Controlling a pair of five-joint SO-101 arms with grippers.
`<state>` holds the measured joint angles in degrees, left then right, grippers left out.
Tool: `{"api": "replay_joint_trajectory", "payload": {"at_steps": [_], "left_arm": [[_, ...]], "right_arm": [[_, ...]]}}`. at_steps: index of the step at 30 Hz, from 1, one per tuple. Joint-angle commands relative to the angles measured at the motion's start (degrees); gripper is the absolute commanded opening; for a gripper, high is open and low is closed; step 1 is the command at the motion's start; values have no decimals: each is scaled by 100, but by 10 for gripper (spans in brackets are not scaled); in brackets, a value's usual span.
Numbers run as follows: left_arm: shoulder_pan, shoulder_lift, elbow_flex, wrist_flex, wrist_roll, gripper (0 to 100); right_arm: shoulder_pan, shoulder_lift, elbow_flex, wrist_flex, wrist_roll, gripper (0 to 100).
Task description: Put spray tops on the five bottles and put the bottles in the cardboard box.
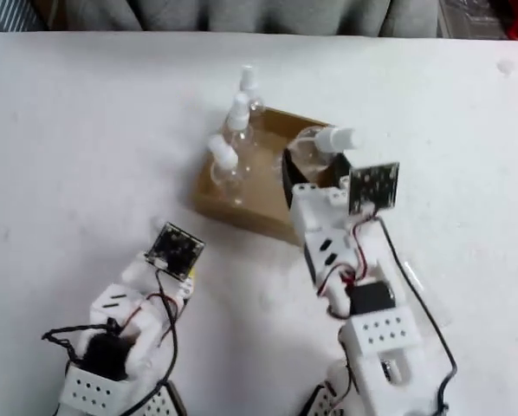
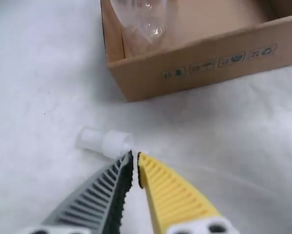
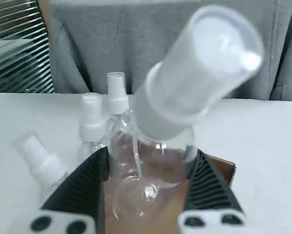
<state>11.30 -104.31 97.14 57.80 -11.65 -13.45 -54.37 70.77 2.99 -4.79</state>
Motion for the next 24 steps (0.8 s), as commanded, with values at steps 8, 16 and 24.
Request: {"api": "replay_joint_trajectory", "payload": {"at_steps": [8,16,24], "left_arm": [[-57,-31,-18,26,-97,20],[-57,-31,-18,18,-105,20],[-57,-31,-18,-9,-105,20]], "right_arm": [[321,2325,-1653,-189,70,16],[365,4101,-2532,-198,70,16],[752,5323,-3552,-198,70,16]]}}
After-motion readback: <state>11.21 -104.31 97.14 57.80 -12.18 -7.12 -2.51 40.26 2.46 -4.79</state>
